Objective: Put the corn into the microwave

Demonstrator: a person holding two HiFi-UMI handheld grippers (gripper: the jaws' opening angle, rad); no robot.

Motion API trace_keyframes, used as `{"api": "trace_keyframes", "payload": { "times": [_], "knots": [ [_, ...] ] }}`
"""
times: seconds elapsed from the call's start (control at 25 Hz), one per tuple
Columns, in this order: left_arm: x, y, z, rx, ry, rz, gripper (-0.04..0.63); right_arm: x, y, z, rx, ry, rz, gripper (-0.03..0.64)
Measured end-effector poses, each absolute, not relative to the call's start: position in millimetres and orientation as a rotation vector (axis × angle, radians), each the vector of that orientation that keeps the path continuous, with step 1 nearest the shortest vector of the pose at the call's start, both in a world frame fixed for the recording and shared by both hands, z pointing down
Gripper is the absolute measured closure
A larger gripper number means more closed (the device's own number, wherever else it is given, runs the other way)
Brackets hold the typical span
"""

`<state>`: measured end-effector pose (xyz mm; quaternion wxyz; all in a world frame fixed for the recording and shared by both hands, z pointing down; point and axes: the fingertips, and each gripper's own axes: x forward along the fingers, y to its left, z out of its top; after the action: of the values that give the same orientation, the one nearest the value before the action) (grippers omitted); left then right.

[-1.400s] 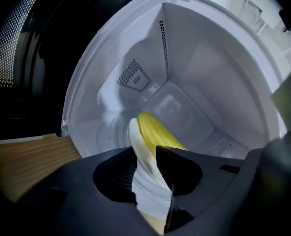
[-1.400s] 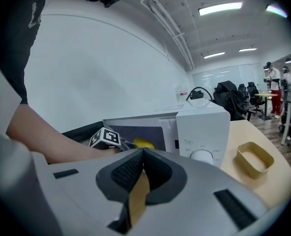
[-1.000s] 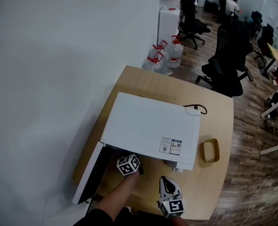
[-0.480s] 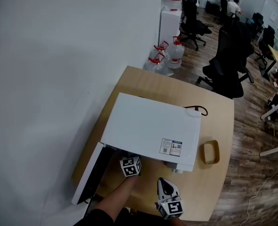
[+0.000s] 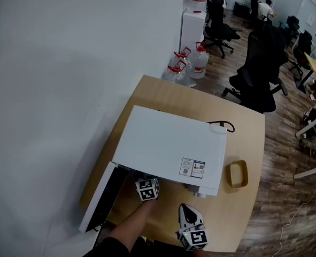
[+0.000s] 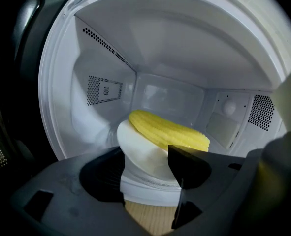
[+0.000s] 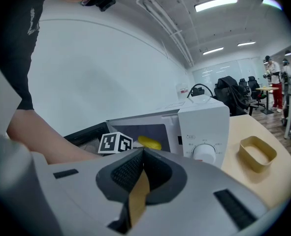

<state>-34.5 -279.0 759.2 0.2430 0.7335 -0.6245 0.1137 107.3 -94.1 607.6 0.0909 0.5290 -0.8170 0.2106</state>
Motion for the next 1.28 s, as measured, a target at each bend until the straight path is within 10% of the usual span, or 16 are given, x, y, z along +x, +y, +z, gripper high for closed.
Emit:
{"api": "trace_keyframes", "payload": {
  "times": [1.28],
  "knots": [
    [-37, -285, 767, 2.0, -1.786, 0.411, 0.276, 122, -95, 610, 1.605, -2.418, 0.626, 0.558]
  ]
}}
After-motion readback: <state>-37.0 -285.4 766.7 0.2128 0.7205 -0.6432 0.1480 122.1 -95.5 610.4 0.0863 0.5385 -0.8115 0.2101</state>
